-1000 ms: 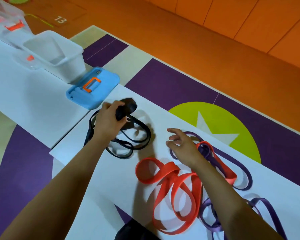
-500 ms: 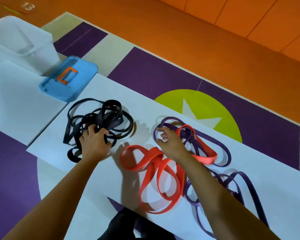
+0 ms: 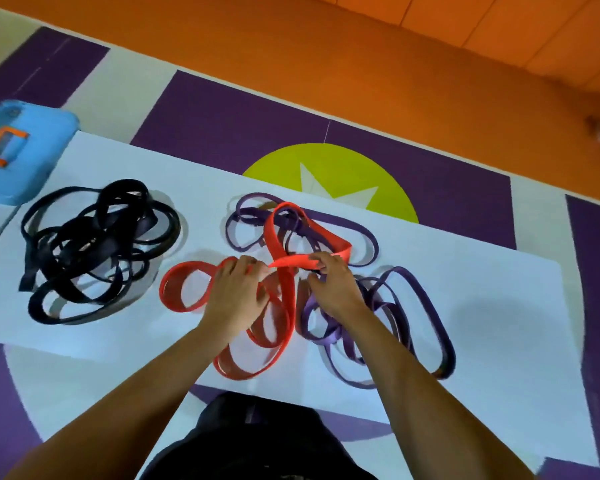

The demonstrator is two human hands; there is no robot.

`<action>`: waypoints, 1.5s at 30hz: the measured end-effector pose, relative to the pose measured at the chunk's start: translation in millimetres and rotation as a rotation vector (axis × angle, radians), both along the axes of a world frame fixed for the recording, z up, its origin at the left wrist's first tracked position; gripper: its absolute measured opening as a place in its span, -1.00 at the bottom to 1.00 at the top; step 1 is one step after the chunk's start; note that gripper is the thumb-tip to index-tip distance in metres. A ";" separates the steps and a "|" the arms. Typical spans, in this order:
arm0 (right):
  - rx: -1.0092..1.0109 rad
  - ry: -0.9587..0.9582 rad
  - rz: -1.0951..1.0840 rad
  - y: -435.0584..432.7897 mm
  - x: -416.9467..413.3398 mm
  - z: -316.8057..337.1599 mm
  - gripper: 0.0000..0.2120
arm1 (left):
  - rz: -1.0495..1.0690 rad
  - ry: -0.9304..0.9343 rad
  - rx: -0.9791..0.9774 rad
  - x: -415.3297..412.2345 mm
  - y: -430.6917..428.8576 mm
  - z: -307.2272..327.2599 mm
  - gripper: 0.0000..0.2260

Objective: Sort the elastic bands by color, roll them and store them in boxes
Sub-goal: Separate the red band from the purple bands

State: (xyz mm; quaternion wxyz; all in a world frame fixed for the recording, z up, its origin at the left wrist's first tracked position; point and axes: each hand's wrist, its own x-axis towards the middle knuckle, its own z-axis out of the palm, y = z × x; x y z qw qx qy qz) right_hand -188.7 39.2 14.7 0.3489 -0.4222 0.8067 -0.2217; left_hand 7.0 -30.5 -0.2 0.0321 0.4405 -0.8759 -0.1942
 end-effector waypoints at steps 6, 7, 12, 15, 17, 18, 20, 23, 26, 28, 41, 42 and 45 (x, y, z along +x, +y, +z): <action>-0.003 0.143 -0.205 72.1 -47.7 -10.1 -0.66 | -0.282 0.002 0.056 -62.8 60.6 -15.2 -0.55; -0.003 0.178 -0.232 83.1 -54.8 -11.5 -0.65 | -0.331 -0.018 0.080 -72.5 68.6 -18.9 -0.50; 0.135 0.311 -0.292 123.1 -83.8 -25.0 -0.55 | -0.464 -0.241 0.218 -106.7 95.0 -28.5 -0.36; 0.305 0.262 -0.239 134.8 -98.7 -34.2 -0.32 | -0.479 -0.383 0.316 -109.2 101.5 -40.0 -0.35; 0.404 0.179 -0.211 136.4 -106.4 -41.3 -0.20 | -0.480 -0.433 0.355 -105.9 104.4 -45.9 -0.32; 0.440 0.165 -0.196 136.4 -109.1 -46.6 -0.20 | -0.477 -0.440 0.360 -103.7 105.5 -46.7 -0.32; 0.468 0.231 -0.149 134.7 -112.8 -56.0 -0.33 | -0.476 -0.443 0.349 -100.6 107.2 -46.6 -0.33; 0.431 0.227 -0.138 133.5 -116.3 -59.0 -0.53 | -0.450 -0.434 0.367 -100.1 111.7 -46.1 -0.34; 0.368 0.172 -0.205 141.6 -121.4 -56.5 -0.78 | -0.370 -0.367 0.397 -102.0 117.7 -50.2 -0.33; 0.301 0.159 -0.309 154.1 -128.6 -56.5 -0.81 | -0.303 -0.325 0.404 -103.1 118.9 -53.8 -0.30; 0.216 0.165 -0.448 173.6 -153.8 -52.0 -0.52 | -0.066 -0.124 -0.046 -95.8 93.0 -37.4 -0.53; 0.161 0.195 -0.454 168.5 -148.5 -50.3 -0.53 | 0.038 -0.141 -0.116 -90.1 81.6 -36.3 -0.47; 0.056 0.168 -0.404 154.2 -130.3 -47.7 -0.55 | 0.294 -0.304 -0.036 -65.2 41.1 -37.3 -0.19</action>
